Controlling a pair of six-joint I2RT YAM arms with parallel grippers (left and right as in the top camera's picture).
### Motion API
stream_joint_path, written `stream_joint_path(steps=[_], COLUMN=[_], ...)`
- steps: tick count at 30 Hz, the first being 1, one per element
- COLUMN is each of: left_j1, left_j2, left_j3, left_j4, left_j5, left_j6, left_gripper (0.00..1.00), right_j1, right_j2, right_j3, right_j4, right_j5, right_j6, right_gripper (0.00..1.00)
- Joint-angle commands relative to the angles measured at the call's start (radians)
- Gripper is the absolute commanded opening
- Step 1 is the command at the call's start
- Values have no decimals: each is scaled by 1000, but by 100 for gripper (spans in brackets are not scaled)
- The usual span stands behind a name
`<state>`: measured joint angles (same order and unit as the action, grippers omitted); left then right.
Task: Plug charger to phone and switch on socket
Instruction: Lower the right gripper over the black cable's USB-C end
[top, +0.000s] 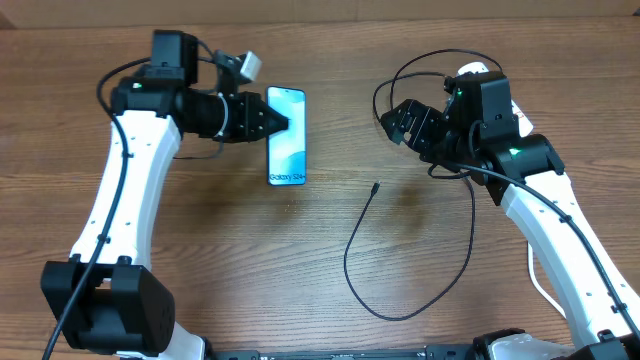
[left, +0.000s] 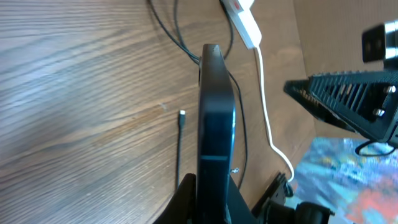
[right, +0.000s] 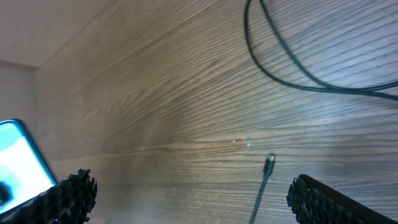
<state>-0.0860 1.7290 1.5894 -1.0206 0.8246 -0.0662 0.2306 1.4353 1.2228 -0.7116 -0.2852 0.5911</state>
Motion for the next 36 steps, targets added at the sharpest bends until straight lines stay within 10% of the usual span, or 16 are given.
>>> stream_joint_path(steps=[1,11,21,36], left_j1=[-44,-46,-17,8], left_j2=[-2,-2,-1,-1], left_j3=[12,12,12,10], left_j4=[9,87,95,113], left_j5=[21,21,-74,-384], left_j6=[61,-107,-210,-436], left_gripper=[4,4,4,4], right_j1=[0,6,37,162], right_j2=[5,76,129,204], right_j3=[13,10,7,-64], right_j4=[5,-2,-18,-127], right_j5=[-75,-181,-171,314], right_j6=[-17,-37,-50,142], right_gripper=[100,100,70,48])
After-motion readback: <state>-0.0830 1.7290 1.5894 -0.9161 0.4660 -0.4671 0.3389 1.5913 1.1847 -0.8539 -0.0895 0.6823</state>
